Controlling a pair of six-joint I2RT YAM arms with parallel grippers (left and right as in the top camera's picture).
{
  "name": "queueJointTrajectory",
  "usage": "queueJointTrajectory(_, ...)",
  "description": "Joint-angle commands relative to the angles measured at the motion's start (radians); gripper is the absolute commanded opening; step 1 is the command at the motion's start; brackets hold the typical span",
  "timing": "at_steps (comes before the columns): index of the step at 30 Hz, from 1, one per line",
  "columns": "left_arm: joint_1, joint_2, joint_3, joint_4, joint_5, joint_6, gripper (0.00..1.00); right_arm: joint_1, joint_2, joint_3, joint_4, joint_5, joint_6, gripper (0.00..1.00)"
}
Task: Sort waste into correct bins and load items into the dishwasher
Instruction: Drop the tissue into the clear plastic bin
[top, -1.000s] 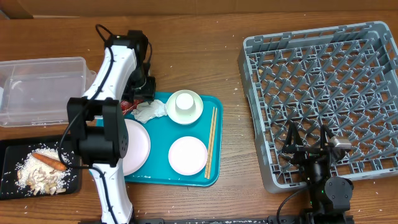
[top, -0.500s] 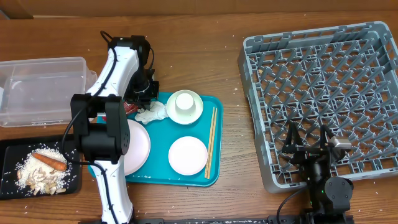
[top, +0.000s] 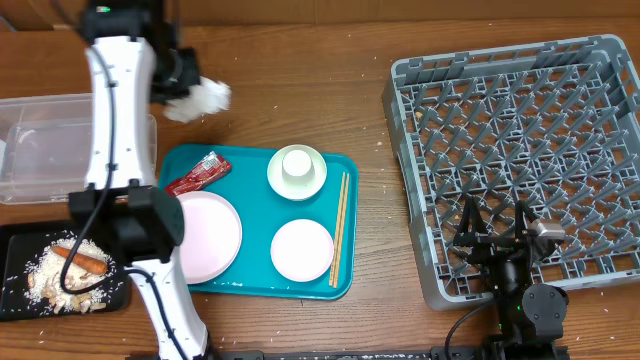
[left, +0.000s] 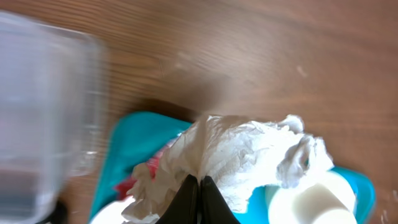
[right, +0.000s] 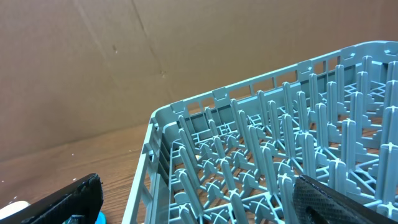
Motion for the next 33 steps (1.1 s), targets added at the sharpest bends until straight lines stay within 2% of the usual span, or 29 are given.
queueJointTrajectory(1, 0.081, -0.017, 0.052, 0.001, -0.236, -0.122, 0.04, -0.003, -0.008, -0.011, 0.003, -0.001, 0.001, 1.0)
queueJointTrajectory(3, 0.138, -0.017, 0.052, 0.034, -0.341, -0.142, 0.04, -0.003, -0.008, -0.011, 0.003, 0.0, 0.001, 1.0)
queueJointTrajectory(5, 0.196, -0.013, 0.046, 0.071, -0.372, -0.142, 0.04, -0.003, -0.008, -0.011, 0.003, -0.001, 0.001, 1.0)
queueJointTrajectory(6, 0.239, -0.011, 0.046, 0.076, -0.368, -0.156, 0.22, -0.003, -0.008, -0.011, 0.003, -0.001, 0.001, 1.0)
queueJointTrajectory(8, 0.306, -0.011, 0.046, 0.037, -0.367, -0.206, 0.32, -0.003, -0.008, -0.011, 0.003, -0.001, 0.001, 1.0)
queueJointTrajectory(9, 0.32, -0.011, 0.046, 0.02, -0.362, -0.221, 0.4, -0.003, -0.008, -0.011, 0.003, -0.001, 0.001, 1.0)
queueJointTrajectory(11, 0.34, -0.011, 0.046, -0.003, -0.314, -0.221, 0.63, -0.003, -0.008, -0.011, 0.003, -0.001, 0.001, 1.0)
queueJointTrajectory(12, 0.345, -0.011, 0.046, -0.014, -0.28, -0.22, 0.68, -0.003, -0.008, -0.011, 0.003, -0.001, 0.001, 1.0)
queueJointTrajectory(14, 0.347, -0.011, 0.046, -0.052, -0.187, -0.216, 0.67, -0.003, -0.008, -0.011, 0.003, -0.001, 0.001, 1.0)
queueJointTrajectory(16, 0.338, -0.011, 0.046, -0.109, 0.046, -0.15, 0.34, -0.003, -0.008, -0.011, 0.003, -0.001, 0.001, 1.0)
queueJointTrajectory(17, 0.321, -0.011, 0.046, -0.128, 0.169, -0.087, 0.31, -0.003, -0.008, -0.011, 0.003, 0.0, 0.001, 1.0)
queueJointTrajectory(19, 0.275, -0.011, 0.045, -0.151, 0.253, 0.018, 0.4, -0.003, -0.008, -0.011, 0.003, -0.001, 0.001, 1.0)
queueJointTrajectory(20, 0.236, -0.011, 0.035, -0.151, 0.251, 0.064, 0.51, -0.003, -0.008, -0.011, 0.003, 0.0, 0.001, 1.0)
queueJointTrajectory(21, 0.208, -0.011, 0.032, -0.151, 0.248, 0.082, 0.55, -0.003, -0.008, -0.011, 0.003, 0.0, 0.001, 1.0)
queueJointTrajectory(22, 0.177, -0.011, 0.024, -0.151, 0.24, 0.088, 0.64, -0.003, -0.008, -0.011, 0.003, -0.001, 0.001, 1.0)
queueJointTrajectory(24, 0.108, -0.011, -0.008, -0.151, 0.161, 0.089, 0.65, -0.003, -0.008, -0.011, 0.003, -0.001, 0.001, 1.0)
queueJointTrajectory(26, 0.032, -0.011, -0.075, -0.151, 0.018, 0.094, 0.64, -0.003, -0.008, -0.011, 0.003, 0.0, 0.001, 1.0)
queueJointTrajectory(33, -0.061, -0.011, -0.368, -0.109, -0.018, 0.106, 0.67, -0.003, -0.008, -0.011, 0.003, -0.001, 0.001, 1.0)
